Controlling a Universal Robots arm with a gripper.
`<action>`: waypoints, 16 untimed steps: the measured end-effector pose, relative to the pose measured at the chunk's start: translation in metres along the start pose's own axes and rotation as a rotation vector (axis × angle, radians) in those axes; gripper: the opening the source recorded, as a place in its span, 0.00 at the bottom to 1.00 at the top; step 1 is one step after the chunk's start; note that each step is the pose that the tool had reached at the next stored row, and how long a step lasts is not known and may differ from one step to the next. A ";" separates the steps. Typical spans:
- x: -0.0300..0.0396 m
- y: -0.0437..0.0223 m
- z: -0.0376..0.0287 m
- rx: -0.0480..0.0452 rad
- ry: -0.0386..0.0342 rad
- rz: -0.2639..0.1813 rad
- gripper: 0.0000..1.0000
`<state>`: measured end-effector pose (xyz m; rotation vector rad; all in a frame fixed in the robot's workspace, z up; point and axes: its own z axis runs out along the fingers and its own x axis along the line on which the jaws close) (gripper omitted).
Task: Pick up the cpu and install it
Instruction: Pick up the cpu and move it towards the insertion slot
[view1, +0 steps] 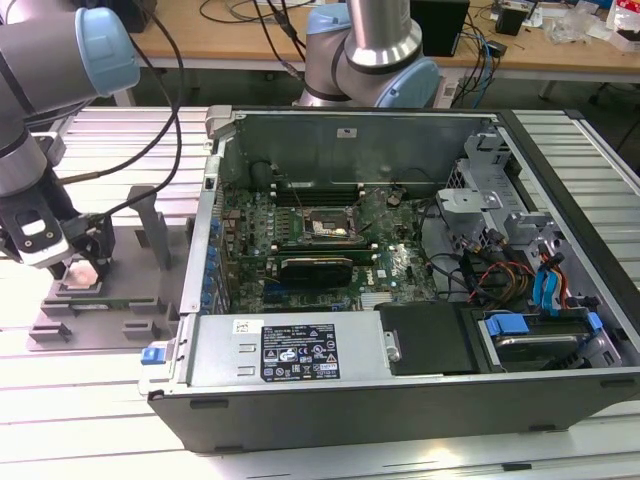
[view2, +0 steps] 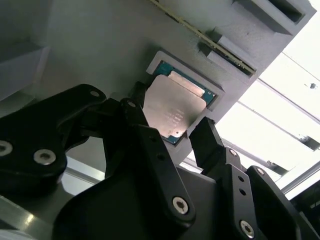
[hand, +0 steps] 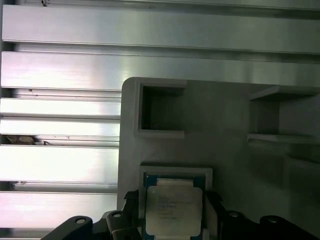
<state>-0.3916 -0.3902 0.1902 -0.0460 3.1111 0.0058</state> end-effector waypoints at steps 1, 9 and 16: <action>0.0000 -0.0006 0.0001 0.0001 0.0001 0.000 0.63; 0.0001 -0.0024 0.0043 0.0001 0.0002 0.000 0.63; 0.0001 -0.0024 0.0045 0.0000 0.0000 0.000 0.55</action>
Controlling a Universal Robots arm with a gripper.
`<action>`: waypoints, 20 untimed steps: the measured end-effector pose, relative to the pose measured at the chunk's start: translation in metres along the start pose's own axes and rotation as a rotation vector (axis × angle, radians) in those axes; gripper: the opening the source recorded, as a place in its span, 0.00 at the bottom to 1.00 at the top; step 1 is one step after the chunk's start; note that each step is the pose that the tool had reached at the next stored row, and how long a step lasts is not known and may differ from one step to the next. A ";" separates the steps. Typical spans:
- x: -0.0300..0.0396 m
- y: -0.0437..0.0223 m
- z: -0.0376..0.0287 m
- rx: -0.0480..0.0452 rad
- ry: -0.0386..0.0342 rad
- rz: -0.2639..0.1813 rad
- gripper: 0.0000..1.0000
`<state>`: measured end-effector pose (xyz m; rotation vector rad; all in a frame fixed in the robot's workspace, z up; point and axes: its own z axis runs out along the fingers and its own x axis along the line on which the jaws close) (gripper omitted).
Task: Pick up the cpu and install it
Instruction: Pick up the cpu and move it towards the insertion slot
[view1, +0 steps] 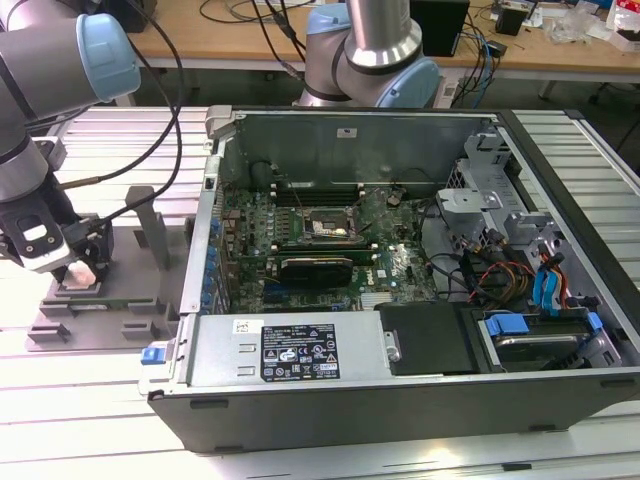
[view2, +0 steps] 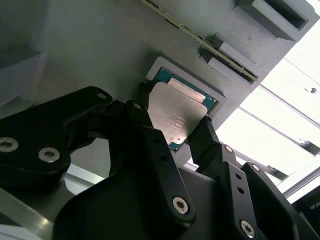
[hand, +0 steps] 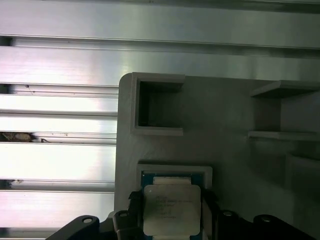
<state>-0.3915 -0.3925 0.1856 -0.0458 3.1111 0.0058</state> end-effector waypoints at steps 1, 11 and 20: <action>0.0000 0.0000 0.0000 0.0000 0.0000 0.000 0.55; -0.0001 0.0000 -0.0009 0.0000 -0.0005 0.000 0.55; -0.0004 0.0001 -0.0142 0.0001 -0.0001 0.000 0.55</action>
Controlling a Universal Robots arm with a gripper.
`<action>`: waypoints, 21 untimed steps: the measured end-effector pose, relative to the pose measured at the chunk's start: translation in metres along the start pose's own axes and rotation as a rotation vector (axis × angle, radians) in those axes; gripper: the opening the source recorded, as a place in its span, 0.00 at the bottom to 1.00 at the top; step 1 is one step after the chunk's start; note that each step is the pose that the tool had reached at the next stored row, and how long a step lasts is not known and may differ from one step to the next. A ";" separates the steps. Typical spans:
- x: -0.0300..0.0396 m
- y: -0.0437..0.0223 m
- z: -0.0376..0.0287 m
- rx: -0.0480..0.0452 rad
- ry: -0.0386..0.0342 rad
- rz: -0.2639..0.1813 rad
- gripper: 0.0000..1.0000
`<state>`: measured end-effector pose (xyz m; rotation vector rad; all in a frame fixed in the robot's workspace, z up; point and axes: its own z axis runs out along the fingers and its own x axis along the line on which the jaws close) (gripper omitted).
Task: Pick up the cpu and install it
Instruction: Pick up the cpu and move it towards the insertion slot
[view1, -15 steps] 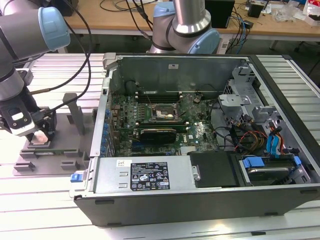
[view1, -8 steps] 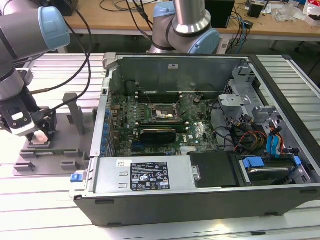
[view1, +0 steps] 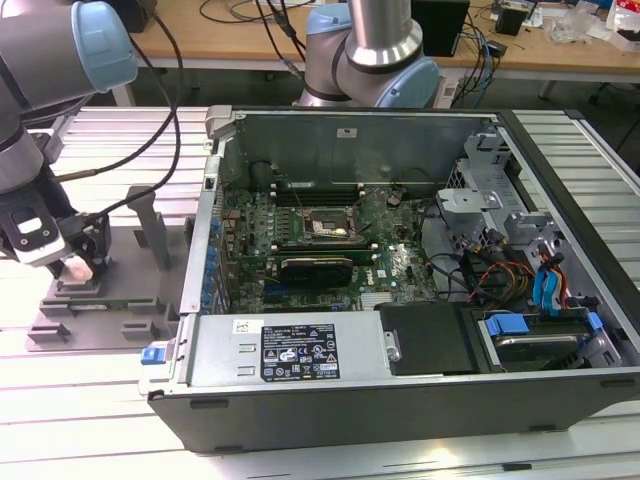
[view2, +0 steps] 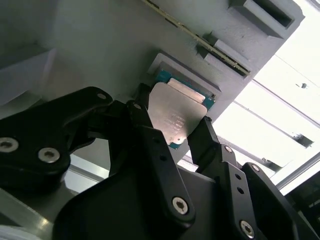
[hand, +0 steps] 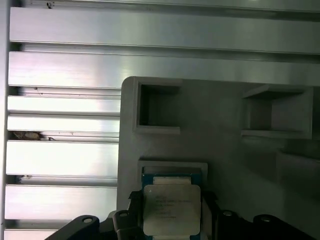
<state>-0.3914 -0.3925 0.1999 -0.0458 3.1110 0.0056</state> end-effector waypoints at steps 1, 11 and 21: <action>-0.0001 0.0000 -0.0030 0.0000 0.0000 0.000 0.55; -0.0006 0.0000 -0.0182 0.0000 0.0000 0.000 0.55; -0.0009 0.0001 -0.0303 0.0001 0.0000 0.000 0.55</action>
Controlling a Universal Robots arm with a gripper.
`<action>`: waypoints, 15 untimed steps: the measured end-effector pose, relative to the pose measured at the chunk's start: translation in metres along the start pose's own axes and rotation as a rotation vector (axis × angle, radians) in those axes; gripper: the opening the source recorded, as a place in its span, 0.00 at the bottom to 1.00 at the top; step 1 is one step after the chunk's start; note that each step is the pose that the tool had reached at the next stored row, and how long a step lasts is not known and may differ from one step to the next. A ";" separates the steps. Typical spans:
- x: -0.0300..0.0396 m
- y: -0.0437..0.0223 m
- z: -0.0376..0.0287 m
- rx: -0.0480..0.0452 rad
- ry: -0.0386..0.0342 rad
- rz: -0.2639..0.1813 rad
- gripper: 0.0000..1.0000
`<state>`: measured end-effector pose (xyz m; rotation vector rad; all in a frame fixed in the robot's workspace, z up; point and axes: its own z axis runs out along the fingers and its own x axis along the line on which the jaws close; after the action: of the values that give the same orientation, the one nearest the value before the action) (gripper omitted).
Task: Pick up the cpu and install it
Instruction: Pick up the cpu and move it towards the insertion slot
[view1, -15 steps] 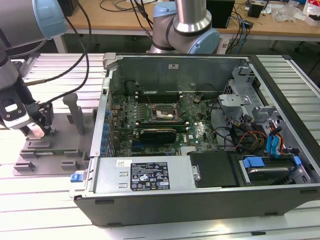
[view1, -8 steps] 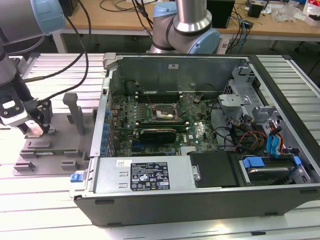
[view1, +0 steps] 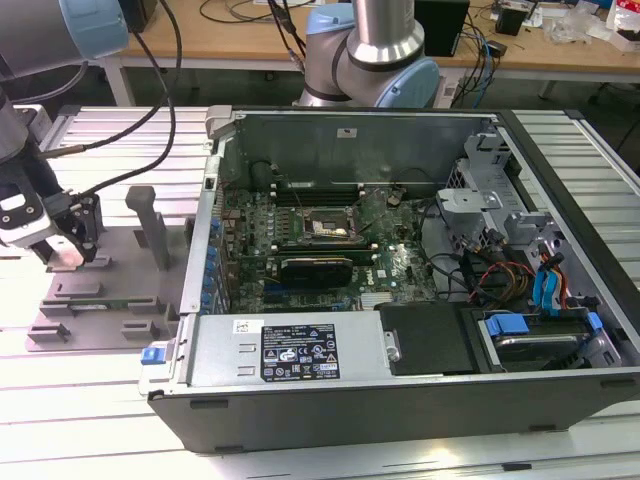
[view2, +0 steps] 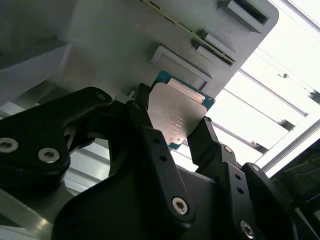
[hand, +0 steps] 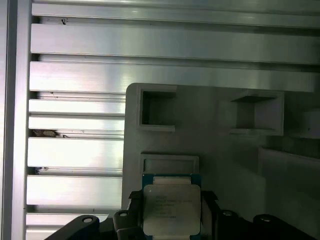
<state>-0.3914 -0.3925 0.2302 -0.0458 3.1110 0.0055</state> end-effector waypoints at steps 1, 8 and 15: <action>0.0000 0.0000 -0.0012 0.0000 -0.0001 0.000 0.55; -0.0003 0.0000 -0.0104 0.0000 -0.0001 0.000 0.55; -0.0005 0.0001 -0.0157 0.0000 -0.0001 0.000 0.55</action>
<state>-0.3914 -0.3925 0.2459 -0.0458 3.1109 0.0054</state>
